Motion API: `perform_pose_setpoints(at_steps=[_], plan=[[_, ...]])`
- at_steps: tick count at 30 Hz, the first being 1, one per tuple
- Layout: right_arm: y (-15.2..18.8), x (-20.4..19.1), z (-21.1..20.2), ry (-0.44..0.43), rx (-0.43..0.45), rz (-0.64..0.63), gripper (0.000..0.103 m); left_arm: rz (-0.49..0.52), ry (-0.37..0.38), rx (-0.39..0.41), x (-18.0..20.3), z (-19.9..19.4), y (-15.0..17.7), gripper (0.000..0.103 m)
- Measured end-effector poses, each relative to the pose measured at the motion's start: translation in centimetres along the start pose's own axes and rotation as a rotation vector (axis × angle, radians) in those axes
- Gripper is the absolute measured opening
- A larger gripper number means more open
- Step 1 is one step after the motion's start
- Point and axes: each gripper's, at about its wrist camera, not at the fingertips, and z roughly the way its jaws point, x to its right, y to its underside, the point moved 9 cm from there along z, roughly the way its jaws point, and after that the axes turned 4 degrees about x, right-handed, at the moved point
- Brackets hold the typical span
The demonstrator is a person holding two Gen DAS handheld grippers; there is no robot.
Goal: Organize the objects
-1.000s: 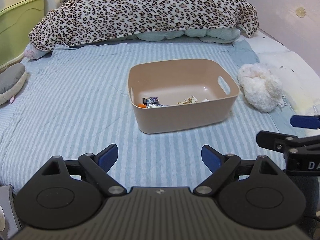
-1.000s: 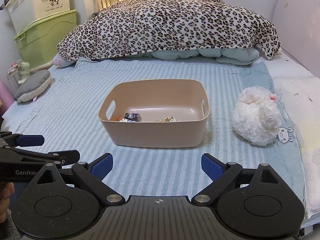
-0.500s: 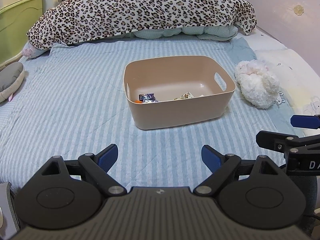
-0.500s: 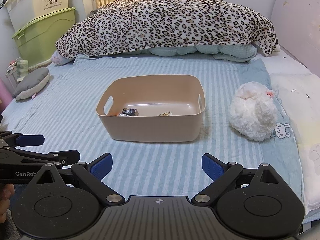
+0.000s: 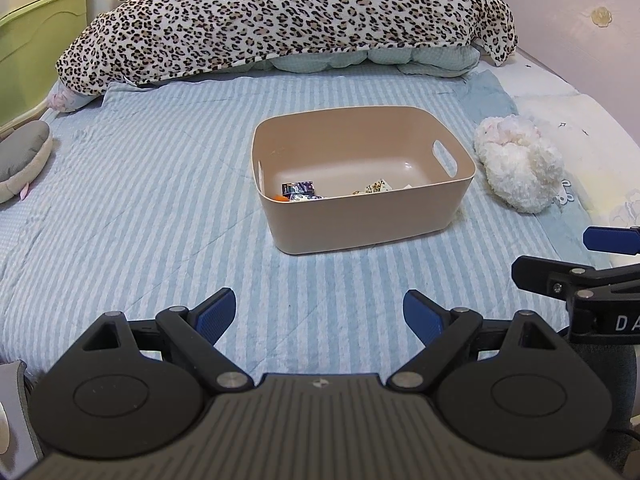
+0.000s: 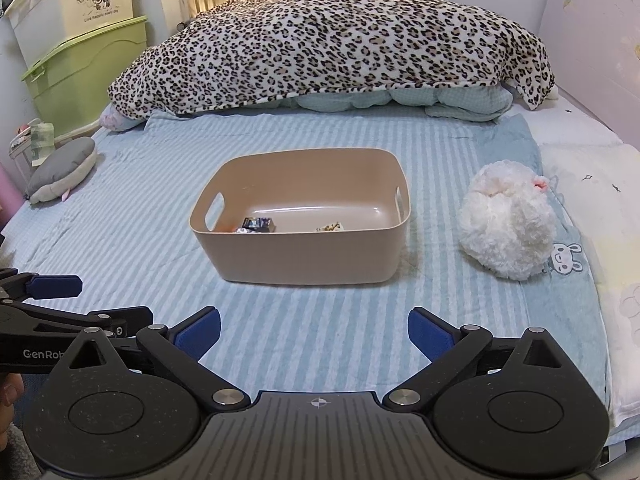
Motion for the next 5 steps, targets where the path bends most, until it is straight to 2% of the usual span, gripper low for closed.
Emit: perform_pose_setpoints(at_steps=[5], plan=[[0.28, -0.31, 0.6, -0.005, -0.018, -0.008, 0.102, -0.007, -0.009, -0.004, -0.26, 0.24, -0.02, 0.093]])
